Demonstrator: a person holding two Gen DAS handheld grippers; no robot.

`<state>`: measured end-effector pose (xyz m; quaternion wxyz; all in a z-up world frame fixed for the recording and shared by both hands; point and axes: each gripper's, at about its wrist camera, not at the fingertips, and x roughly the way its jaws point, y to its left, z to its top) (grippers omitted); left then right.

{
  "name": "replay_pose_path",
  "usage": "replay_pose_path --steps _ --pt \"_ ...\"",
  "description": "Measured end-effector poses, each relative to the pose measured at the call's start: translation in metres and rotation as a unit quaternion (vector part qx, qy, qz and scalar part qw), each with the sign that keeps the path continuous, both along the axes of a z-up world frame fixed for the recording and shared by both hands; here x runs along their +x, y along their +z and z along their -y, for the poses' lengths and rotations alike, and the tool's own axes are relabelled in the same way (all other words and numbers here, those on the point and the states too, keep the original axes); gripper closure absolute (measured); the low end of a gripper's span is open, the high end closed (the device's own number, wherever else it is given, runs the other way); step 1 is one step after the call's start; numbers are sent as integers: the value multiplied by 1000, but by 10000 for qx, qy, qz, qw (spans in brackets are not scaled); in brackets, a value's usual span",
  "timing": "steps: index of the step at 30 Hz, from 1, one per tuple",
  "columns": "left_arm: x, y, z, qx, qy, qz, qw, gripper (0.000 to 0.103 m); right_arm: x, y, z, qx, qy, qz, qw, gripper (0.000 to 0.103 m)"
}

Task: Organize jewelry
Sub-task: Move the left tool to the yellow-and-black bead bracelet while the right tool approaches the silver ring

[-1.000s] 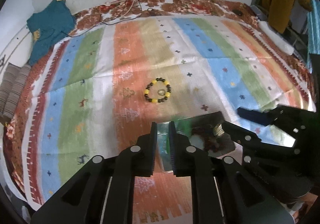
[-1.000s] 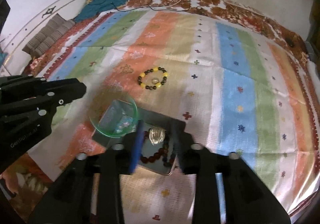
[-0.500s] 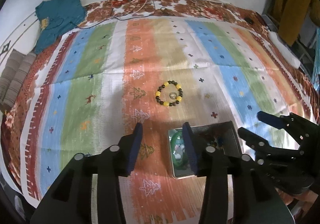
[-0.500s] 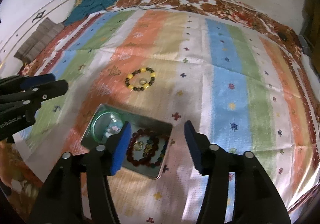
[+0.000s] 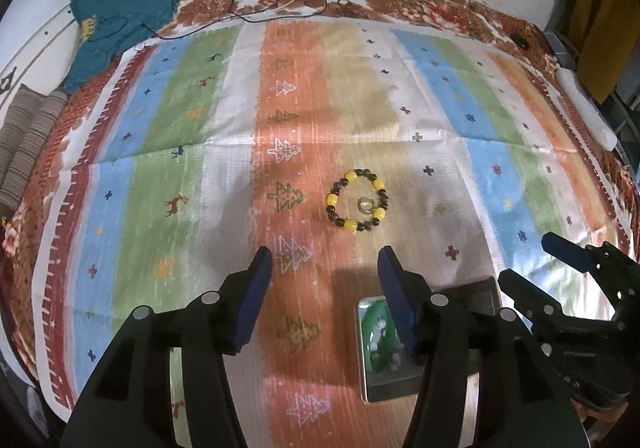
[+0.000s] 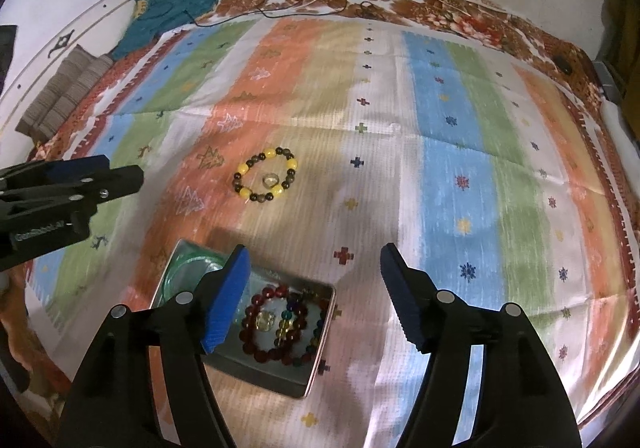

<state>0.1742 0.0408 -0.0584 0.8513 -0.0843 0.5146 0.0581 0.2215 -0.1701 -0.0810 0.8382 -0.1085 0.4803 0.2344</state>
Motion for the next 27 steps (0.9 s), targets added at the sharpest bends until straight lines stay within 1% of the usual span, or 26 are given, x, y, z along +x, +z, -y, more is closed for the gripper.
replay_pose_path --steps 3,11,19,25,27 --pt "11 -7 -3 -50 29 -105 9999 48 8 -2 -5 -1 25 -12 10000 34" --pt "36 -29 -7 98 32 -370 9993 48 30 -8 -8 -6 -59 -162 9999 34" --pt "55 -45 -1 157 -99 -550 9983 48 46 -13 -8 -20 -135 -248 9996 34" --pt "67 -59 2 179 -207 -690 9972 48 56 -13 -9 -61 -152 -192 9997 34" --pt "72 -63 4 188 -252 -736 9968 48 60 -15 -8 -42 -164 -235 9996 34"
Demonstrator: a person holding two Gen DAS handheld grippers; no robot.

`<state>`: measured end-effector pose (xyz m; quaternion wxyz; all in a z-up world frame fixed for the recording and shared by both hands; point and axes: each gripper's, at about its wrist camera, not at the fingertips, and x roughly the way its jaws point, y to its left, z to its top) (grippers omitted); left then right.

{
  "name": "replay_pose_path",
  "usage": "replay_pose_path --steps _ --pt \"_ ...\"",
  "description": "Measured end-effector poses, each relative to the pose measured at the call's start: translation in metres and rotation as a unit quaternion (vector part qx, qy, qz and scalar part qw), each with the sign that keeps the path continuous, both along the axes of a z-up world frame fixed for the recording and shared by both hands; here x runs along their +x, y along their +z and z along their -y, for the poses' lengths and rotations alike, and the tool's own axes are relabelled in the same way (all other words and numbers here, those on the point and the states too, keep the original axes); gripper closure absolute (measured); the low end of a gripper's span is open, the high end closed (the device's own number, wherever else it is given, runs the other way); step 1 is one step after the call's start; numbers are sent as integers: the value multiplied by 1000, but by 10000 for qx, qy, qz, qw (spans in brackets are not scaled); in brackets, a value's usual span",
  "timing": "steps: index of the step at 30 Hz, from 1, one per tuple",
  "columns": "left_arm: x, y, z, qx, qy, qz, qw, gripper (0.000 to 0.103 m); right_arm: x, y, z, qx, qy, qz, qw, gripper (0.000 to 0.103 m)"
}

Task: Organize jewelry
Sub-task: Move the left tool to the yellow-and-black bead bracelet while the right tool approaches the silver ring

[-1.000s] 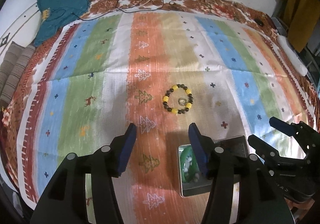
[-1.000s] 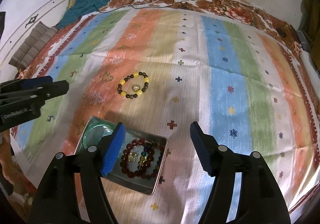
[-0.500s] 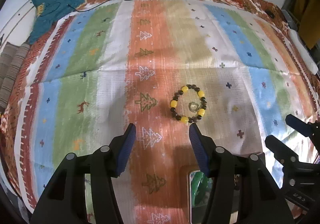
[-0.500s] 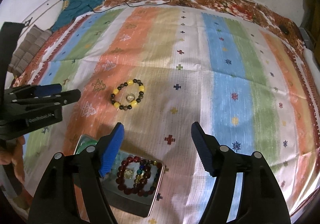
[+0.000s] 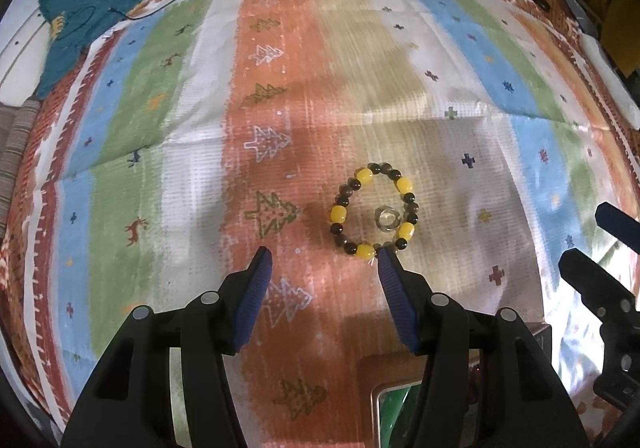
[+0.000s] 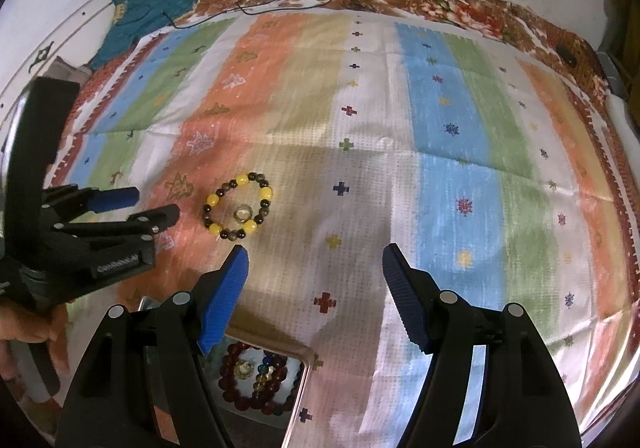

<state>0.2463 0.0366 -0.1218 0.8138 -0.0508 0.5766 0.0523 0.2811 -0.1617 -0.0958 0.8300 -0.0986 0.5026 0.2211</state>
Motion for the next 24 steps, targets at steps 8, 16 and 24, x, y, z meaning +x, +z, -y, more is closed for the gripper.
replay_pose_path --steps 8,16,24 --pt "17 -19 1 3 -59 -173 9998 48 16 -9 1 -25 -96 -94 9999 34" --pt "29 -36 -1 4 -9 -316 9995 48 29 -24 -4 -143 -106 -244 9995 34" --pt "41 -54 -1 57 4 -466 9989 49 31 -28 -10 -186 -48 -266 9995 34"
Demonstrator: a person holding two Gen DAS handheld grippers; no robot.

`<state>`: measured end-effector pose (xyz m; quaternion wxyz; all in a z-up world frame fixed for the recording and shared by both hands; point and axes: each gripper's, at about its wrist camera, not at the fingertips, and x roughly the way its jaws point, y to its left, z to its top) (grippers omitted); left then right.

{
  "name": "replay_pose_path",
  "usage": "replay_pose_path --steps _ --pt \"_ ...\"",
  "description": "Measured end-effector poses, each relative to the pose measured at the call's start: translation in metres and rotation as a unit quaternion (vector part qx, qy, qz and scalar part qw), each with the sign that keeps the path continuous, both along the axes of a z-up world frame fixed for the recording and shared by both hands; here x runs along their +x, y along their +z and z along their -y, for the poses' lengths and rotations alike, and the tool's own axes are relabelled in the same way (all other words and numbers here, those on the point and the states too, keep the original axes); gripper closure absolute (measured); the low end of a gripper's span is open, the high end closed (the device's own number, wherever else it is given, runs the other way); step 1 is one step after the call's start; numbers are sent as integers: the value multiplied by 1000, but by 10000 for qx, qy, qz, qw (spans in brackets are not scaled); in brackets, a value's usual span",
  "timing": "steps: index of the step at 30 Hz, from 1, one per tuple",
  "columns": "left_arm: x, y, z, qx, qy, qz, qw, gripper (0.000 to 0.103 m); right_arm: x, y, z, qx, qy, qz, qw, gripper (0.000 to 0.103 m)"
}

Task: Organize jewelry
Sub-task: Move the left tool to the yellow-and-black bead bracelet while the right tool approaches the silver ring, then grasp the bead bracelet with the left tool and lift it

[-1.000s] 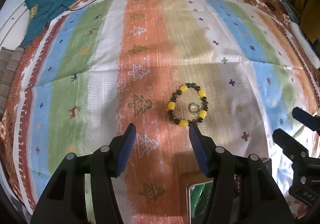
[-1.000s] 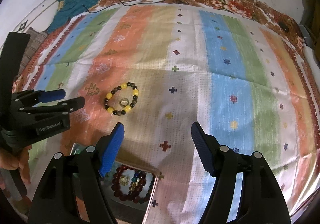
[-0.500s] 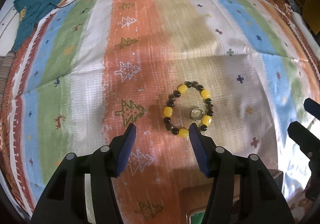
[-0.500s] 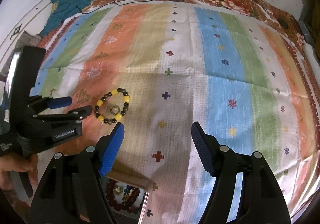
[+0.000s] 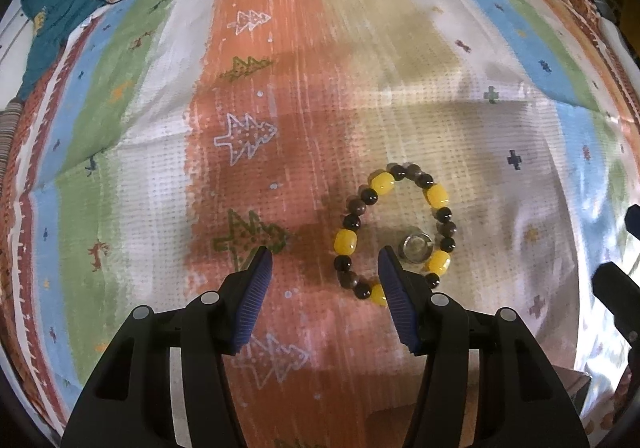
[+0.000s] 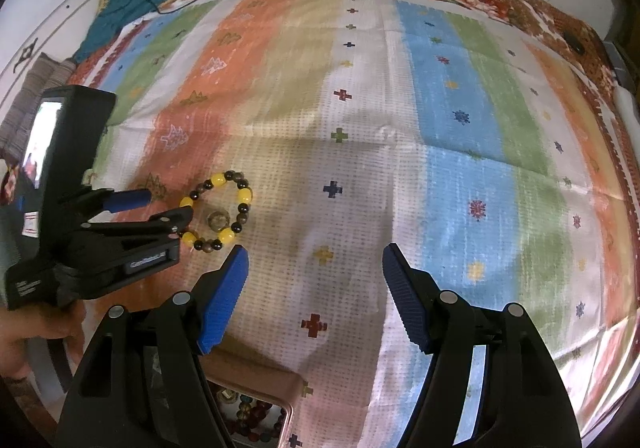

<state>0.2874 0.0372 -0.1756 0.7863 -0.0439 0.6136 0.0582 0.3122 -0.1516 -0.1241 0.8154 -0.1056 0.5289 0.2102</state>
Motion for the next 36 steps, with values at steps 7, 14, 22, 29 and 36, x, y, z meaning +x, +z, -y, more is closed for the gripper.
replay_pose_path --steps 7,14,22,29,36 --pt "5 -12 0 116 -86 -79 9999 59 3 0 2 23 -79 -41 10000 34" --pt "5 -13 14 366 -366 -44 9987 92 4 -2 0 -51 -65 -27 10000 34" --pt "0 3 17 158 -350 43 9993 92 3 -6 0 -109 -44 -47 9999 34" --pt "-5 36 17 -448 -368 332 9978 92 0 -11 -3 -170 44 -37 9998 34" --pt "-4 64 17 -696 -457 603 9947 92 1 -14 -6 -102 62 -76 9999 34"
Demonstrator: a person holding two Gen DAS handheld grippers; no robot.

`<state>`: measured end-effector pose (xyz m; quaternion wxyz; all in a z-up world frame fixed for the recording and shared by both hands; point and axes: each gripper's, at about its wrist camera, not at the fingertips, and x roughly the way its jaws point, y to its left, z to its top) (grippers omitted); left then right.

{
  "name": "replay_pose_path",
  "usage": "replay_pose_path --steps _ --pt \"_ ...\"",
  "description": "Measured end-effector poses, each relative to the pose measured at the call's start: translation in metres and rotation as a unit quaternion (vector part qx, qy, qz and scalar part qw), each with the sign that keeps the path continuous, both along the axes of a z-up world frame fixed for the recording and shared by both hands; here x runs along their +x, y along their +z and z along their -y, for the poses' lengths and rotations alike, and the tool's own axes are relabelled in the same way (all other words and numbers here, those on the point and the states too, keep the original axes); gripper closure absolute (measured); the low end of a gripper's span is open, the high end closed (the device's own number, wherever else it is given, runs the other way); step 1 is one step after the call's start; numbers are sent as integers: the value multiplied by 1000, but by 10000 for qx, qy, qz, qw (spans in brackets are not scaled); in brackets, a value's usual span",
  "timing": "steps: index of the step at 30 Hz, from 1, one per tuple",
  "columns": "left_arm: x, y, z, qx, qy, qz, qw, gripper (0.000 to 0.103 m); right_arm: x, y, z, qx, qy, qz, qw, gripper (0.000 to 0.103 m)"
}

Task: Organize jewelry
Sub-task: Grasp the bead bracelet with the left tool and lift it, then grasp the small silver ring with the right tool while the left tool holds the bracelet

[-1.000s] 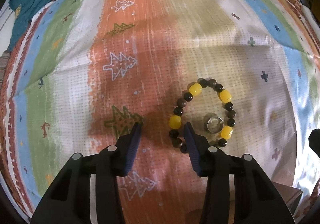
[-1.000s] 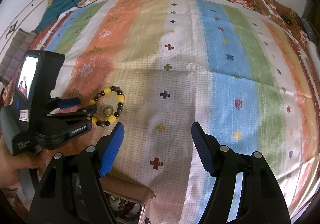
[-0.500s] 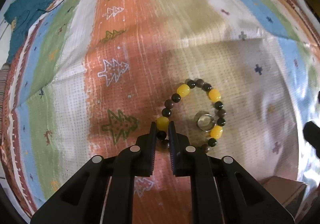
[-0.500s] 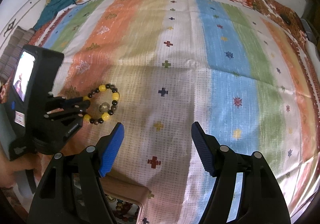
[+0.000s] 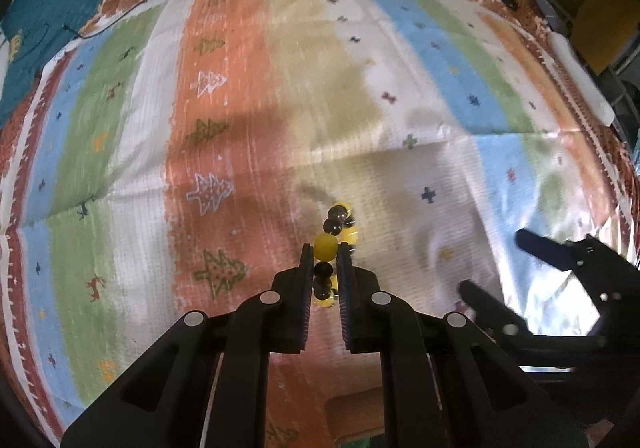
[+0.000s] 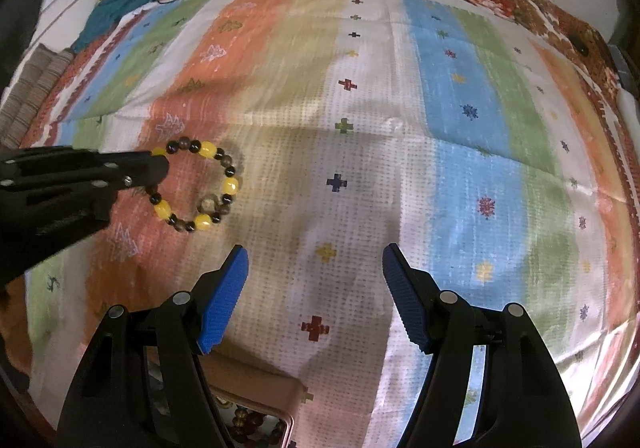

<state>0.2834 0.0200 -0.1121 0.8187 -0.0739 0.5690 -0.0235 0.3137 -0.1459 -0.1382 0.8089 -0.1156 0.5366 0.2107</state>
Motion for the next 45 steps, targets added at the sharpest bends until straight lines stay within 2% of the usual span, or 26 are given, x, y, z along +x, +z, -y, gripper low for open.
replay_pose_path --steps 10,18,26,32,45 --pt "0 37 -19 -238 94 328 9991 92 -2 0 -16 24 269 86 9996 34" --pt "-7 57 -32 -275 234 498 9981 92 -4 -2 -33 -21 505 156 9986 34" --pt "-12 65 -52 -338 446 565 9968 92 1 -8 -56 26 751 157 9970 34" --pt "-17 74 -70 -410 608 647 9952 92 5 -16 -75 -26 938 -79 9956 34" --pt "-16 77 -91 -434 753 678 9939 92 12 -31 -108 -180 1219 -210 9922 34"
